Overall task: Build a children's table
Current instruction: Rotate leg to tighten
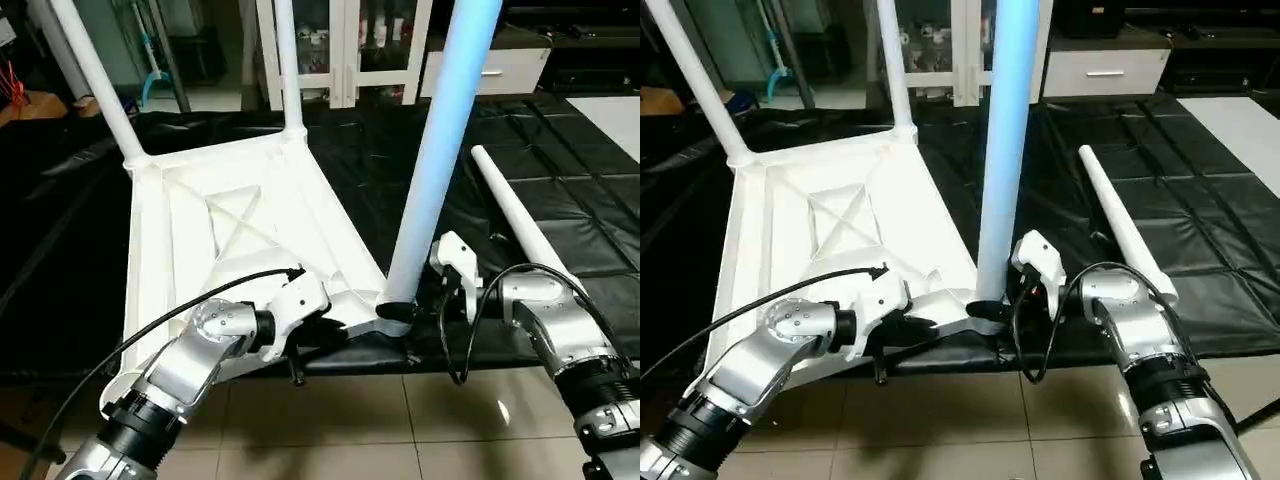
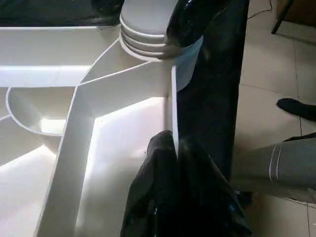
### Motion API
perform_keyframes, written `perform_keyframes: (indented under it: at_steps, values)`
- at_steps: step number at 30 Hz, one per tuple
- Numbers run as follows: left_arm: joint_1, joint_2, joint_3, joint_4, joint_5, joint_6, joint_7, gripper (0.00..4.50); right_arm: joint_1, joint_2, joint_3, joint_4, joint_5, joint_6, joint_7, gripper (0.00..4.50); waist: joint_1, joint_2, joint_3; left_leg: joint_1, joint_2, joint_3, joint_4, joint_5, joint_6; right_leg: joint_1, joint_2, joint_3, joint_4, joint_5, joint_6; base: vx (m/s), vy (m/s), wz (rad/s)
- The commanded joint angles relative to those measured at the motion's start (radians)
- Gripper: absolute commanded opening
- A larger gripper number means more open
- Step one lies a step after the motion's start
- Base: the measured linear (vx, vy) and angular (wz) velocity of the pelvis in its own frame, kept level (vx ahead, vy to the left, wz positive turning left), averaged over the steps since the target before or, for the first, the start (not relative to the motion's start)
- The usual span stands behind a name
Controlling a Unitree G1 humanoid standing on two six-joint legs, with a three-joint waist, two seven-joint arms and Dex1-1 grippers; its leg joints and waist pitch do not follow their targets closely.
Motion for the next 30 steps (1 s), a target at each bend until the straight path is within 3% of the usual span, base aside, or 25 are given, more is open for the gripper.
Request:
perform_keyframes:
  at_steps: [1, 5, 12, 17, 20, 23, 25, 26, 28, 30]
  values:
    - [0.027, 0.027, -0.049, -0.001, 0.012, 0.026, -0.058, 0.0, 0.001, -0.021, -0.015, 0.018, -0.01, 0.009, -0.012, 2.76, 0.001, -0.019, -0.06, 0.008, 0.031, -0.012, -0.083, -0.23, 0.081, 0.044, -0.012, 0.019, -0.053, -0.227, -0.231, 0.0, 0.0, 0.0]
    - [0.03, 0.029, -0.049, -0.005, 0.012, 0.03, -0.06, 0.0, 0.004, -0.022, -0.013, 0.016, -0.009, 0.015, -0.005, 2.49, 0.002, -0.017, -0.06, 0.007, 0.031, -0.012, -0.081, -0.209, 0.091, 0.044, -0.011, 0.018, -0.051, -0.21, -0.237, 0.0, 0.0, 0.0]
    - [0.035, 0.026, -0.05, -0.006, 0.009, 0.037, -0.056, 0.0, 0.007, 0.016, -0.055, 0.022, 0.034, 0.035, -0.047, 2.41, 0.001, -0.018, -0.06, 0.007, 0.031, -0.011, -0.082, -0.215, 0.089, 0.044, -0.012, 0.019, -0.052, -0.227, -0.234, 0.0, 0.0, 0.0]
    - [0.021, 0.0, -0.041, 0.018, 0.015, 0.047, -0.021, 0.0, 0.0, 0.064, -0.087, 0.044, 0.035, 0.038, -0.168, 2.38, -0.01, -0.017, -0.052, 0.006, 0.03, -0.013, -0.089, -0.273, 0.06, 0.04, -0.012, 0.018, -0.061, -0.314, -0.212, 0.0, 0.0, 0.0]
    - [-0.032, -0.084, -0.018, 0.113, 0.05, 0.078, 0.112, 0.0, 0.006, 0.152, -0.097, 0.053, -0.004, 0.05, -0.378, 2.38, -0.025, -0.02, -0.046, 0.011, 0.025, -0.018, -0.094, -0.362, 0.014, 0.033, -0.012, 0.015, -0.076, -0.453, -0.156, 0.0, 0.0, 0.0]
    - [-0.063, -0.133, 0.001, 0.171, 0.067, 0.098, 0.196, 0.0, 0.007, 0.2, -0.103, 0.05, -0.028, 0.062, -0.49, 2.37, -0.036, -0.021, -0.041, 0.016, 0.021, -0.023, -0.095, -0.428, -0.003, 0.023, -0.012, 0.01, -0.091, -0.555, -0.11, -0.035, 0.001, -0.02]
    - [-0.124, -0.232, 0.064, 0.285, 0.081, 0.121, 0.372, 0.0, -0.013, 0.293, -0.121, 0.079, -0.082, 0.081, -0.725, 2.36, -0.051, -0.019, -0.036, 0.017, 0.015, -0.024, -0.093, -0.463, -0.01, 0.016, -0.009, 0.003, -0.103, -0.616, -0.08, -0.034, 0.004, -0.01]
    - [-0.15, -0.269, 0.096, 0.33, 0.081, 0.114, 0.442, 0.0, -0.028, 0.33, -0.129, 0.1, -0.095, 0.083, -0.817, 2.36, -0.056, -0.018, -0.039, 0.025, 0.013, -0.029, -0.091, -0.48, -0.02, 0.012, -0.009, -0.003, -0.11, -0.652, -0.061, 0.0, 0.0, 0.0]
    - [-0.182, -0.306, 0.129, 0.382, 0.082, 0.094, 0.517, 0.0, -0.047, 0.373, -0.142, 0.126, -0.108, 0.076, -0.929, 2.36, -0.071, -0.019, -0.036, 0.022, 0.008, -0.036, -0.089, -0.512, -0.018, 0.015, -0.01, -0.019, -0.121, -0.703, -0.03, -0.026, 0.006, -0.02]
    - [-0.207, -0.327, 0.149, 0.42, 0.087, 0.069, 0.568, 0.0, -0.061, 0.405, -0.156, 0.144, -0.117, 0.062, -1.021, 2.35, -0.09, -0.012, -0.037, 0.017, 0.008, -0.049, -0.097, -0.545, -0.02, 0.023, -0.009, -0.029, -0.125, -0.68, -0.023, 0.0, 0.0, 0.0]
